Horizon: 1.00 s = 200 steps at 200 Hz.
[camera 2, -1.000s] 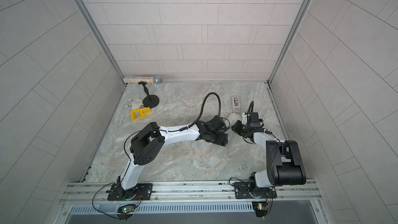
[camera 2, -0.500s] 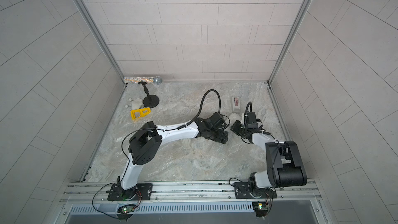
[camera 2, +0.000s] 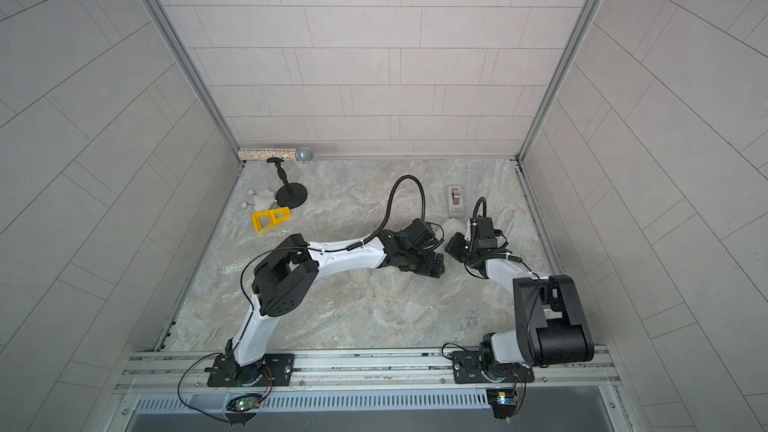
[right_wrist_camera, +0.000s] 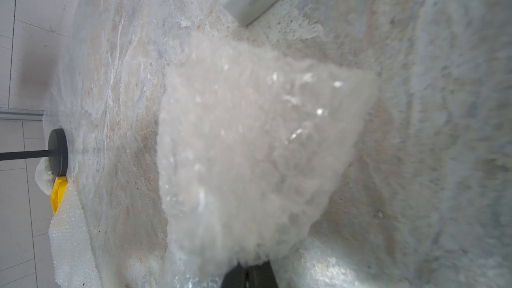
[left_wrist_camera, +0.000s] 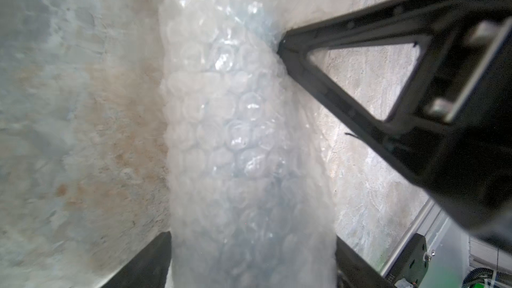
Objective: Wrap vases in bubble wrap
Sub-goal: Wrap the vase in bubble wrap, then move the wrapped vase to the center of the board.
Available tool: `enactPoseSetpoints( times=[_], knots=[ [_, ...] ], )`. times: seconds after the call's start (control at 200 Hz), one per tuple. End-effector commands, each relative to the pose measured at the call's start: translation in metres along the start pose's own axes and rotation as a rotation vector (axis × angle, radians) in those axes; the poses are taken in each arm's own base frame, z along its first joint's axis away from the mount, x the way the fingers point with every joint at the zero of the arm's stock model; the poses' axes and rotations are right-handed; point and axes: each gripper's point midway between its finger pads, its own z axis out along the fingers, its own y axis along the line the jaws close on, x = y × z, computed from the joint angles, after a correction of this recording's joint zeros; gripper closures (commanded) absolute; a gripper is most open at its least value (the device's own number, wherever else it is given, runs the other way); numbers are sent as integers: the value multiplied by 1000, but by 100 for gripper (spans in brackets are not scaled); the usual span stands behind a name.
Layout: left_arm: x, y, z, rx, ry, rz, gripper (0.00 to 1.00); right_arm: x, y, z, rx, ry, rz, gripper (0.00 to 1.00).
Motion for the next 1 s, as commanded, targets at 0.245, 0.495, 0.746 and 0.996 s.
enactPoseSetpoints(
  times=[0.245, 0.495, 0.746, 0.996],
  knots=[
    [6, 13, 20, -35, 32, 4, 17, 5, -5, -2, 36, 5, 3, 96],
    [-3, 33, 11, -40, 43, 2, 31, 3, -3, -8, 40, 2, -20, 88],
    [-13, 52, 3, -58, 79, 33, 35, -7, 11, -23, 29, -14, -63, 72],
    [-29, 55, 0, -50, 98, 74, 41, -30, 39, -47, -19, -76, -138, 58]
  ],
)
